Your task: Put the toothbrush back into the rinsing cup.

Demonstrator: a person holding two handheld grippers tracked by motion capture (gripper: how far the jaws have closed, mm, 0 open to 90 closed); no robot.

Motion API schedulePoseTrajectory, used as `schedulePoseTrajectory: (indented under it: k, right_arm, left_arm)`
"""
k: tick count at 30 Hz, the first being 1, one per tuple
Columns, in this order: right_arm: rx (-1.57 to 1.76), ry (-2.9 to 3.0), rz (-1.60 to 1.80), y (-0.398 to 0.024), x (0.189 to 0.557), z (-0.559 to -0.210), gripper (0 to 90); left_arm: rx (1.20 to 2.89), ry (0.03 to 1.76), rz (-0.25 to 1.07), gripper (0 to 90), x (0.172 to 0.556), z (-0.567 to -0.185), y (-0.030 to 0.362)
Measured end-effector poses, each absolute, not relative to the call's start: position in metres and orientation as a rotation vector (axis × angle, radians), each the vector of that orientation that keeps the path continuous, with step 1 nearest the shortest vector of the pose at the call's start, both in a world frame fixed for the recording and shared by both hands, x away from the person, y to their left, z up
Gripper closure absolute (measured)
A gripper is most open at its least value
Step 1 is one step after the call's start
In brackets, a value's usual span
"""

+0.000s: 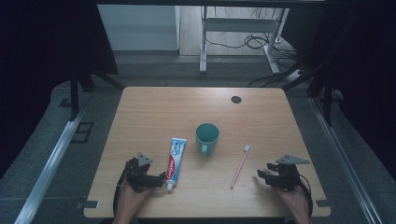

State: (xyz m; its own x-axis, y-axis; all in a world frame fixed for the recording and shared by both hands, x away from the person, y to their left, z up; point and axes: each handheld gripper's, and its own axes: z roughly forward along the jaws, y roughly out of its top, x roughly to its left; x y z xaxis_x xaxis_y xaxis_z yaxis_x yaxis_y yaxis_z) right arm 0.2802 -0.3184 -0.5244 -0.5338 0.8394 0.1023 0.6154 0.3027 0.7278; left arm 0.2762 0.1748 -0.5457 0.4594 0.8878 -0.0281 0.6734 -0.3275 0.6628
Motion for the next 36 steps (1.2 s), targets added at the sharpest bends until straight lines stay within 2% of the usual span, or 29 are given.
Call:
schedulePoseTrajectory:
  k: [1,2,9,11,12,13,14,16,36]
  right_arm:
    - [1.317,2.277,1.068,-0.318,0.28,-0.524,45.6]
    - [1.308,2.293,1.071,-0.317,0.28,-0.524,50.9]
    - [1.265,2.343,1.098,-0.311,0.28,-0.52,70.0]
    - [1.259,2.352,1.101,-0.31,0.28,-0.519,72.3]
    - [1.25,2.368,1.099,-0.308,0.28,-0.518,78.6]
    - [1.25,2.368,1.099,-0.308,0.28,-0.518,78.6]
    - [1.25,2.381,1.104,-0.307,0.281,-0.518,84.8]
    - [1.252,2.392,1.113,-0.305,0.281,-0.517,88.7]
    - [1.231,2.491,1.156,-0.285,0.29,-0.507,88.9]
  left_arm:
    - [2.103,1.295,0.457,0.2,0.276,-0.546,0.175]
    - [2.103,1.295,0.457,0.2,0.276,-0.546,0.175]
    - [2.103,1.295,0.457,0.2,0.276,-0.546,0.175]
    - [2.104,1.295,0.458,0.2,0.276,-0.546,0.175]
    - [2.103,1.295,0.458,0.2,0.276,-0.546,0.175]
    - [2.104,1.295,0.457,0.2,0.276,-0.546,0.175]
    - [2.104,1.295,0.458,0.2,0.276,-0.546,0.175]
    - [2.104,1.295,0.458,0.2,0.276,-0.546,0.175]
    - [2.104,1.295,0.458,0.2,0.276,-0.546,0.175]
